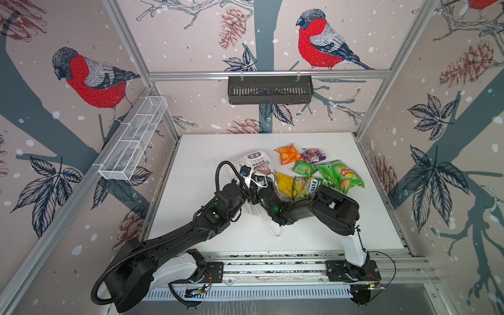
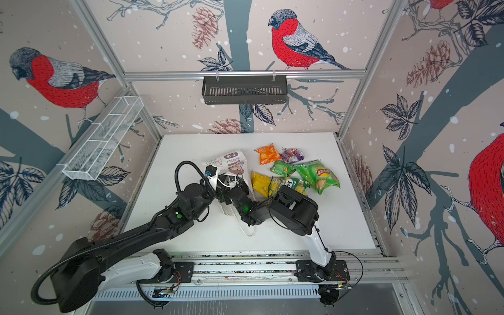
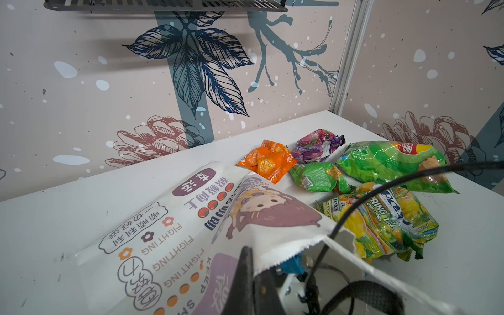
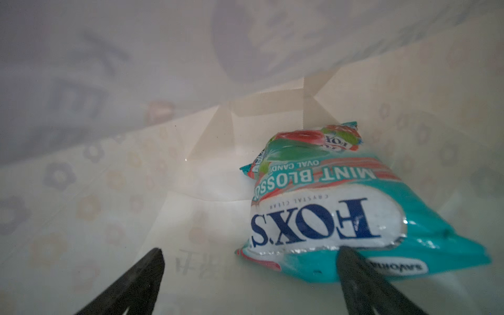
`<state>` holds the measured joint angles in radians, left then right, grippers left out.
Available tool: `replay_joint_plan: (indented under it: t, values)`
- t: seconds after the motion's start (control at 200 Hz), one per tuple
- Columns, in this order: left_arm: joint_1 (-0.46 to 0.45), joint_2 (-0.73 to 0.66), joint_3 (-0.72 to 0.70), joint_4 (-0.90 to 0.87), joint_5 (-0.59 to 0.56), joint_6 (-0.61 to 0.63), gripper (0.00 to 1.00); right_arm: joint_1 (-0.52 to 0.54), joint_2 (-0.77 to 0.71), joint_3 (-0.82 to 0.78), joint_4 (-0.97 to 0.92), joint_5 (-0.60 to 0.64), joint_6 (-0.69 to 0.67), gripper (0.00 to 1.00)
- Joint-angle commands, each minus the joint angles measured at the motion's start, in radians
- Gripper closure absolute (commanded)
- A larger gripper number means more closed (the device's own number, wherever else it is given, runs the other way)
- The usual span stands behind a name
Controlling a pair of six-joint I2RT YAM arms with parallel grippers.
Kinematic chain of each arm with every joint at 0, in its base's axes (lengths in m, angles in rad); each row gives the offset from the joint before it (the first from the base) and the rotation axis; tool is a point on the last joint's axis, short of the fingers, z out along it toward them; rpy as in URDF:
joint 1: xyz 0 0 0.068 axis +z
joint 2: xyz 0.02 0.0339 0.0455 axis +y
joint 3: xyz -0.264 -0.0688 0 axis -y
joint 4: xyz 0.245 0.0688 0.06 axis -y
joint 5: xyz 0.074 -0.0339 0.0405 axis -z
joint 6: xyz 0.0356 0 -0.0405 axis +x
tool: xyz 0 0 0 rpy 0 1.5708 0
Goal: Take the snacks out of the paper bag
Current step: Pick up the snack from the paper bag.
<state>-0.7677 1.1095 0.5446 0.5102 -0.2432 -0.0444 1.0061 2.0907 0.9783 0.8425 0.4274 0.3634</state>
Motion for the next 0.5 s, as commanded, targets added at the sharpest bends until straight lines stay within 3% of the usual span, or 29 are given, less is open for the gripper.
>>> replay_joint_plan:
  t: [0.0, 0.195, 0.495]
  values:
    - [-0.003, 0.000, -0.002, 0.063, 0.020, 0.009, 1.00, -0.002, 0.017, 0.041, -0.056, 0.077, 0.024, 0.00]
    - [-0.005, -0.010, -0.007, 0.063, 0.012, 0.015, 1.00, -0.006, 0.038, 0.078, -0.138, 0.167, 0.075, 0.00]
    - [-0.005, 0.007, -0.019, 0.087, 0.025, 0.020, 1.00, -0.034, 0.073, 0.131, -0.210, 0.168, 0.129, 0.00]
